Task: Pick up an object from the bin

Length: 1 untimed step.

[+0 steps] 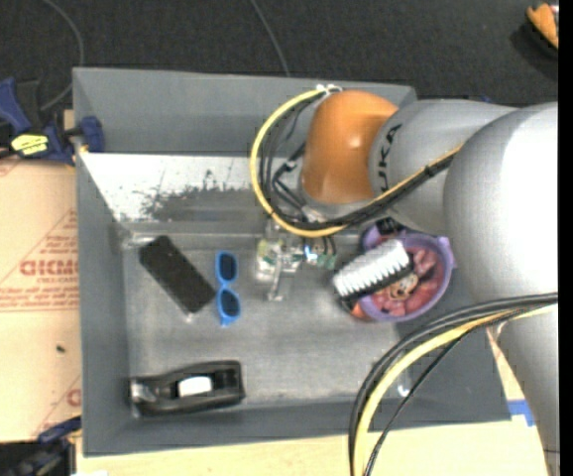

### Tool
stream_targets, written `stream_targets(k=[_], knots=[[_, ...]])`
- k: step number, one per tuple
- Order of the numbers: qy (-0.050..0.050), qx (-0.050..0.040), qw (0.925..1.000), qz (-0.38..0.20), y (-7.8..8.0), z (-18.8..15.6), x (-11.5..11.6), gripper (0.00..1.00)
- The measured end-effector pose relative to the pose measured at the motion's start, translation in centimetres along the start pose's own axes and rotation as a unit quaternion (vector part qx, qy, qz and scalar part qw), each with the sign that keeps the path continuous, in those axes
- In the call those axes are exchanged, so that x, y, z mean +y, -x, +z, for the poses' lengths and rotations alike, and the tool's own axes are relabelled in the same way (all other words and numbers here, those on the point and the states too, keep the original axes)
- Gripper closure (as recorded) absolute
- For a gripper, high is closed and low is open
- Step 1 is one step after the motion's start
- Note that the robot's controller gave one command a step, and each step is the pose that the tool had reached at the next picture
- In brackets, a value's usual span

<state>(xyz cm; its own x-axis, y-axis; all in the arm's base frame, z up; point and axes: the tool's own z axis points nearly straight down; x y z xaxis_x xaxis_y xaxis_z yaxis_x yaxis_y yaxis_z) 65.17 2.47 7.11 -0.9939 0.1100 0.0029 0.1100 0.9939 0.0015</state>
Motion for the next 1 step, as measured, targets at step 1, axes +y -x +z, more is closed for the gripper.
stream_targets(k=[1], knots=[[0.000, -0.0083, 0.9979, -0.064, 0.45, -5.93, 1.20, 0.00]])
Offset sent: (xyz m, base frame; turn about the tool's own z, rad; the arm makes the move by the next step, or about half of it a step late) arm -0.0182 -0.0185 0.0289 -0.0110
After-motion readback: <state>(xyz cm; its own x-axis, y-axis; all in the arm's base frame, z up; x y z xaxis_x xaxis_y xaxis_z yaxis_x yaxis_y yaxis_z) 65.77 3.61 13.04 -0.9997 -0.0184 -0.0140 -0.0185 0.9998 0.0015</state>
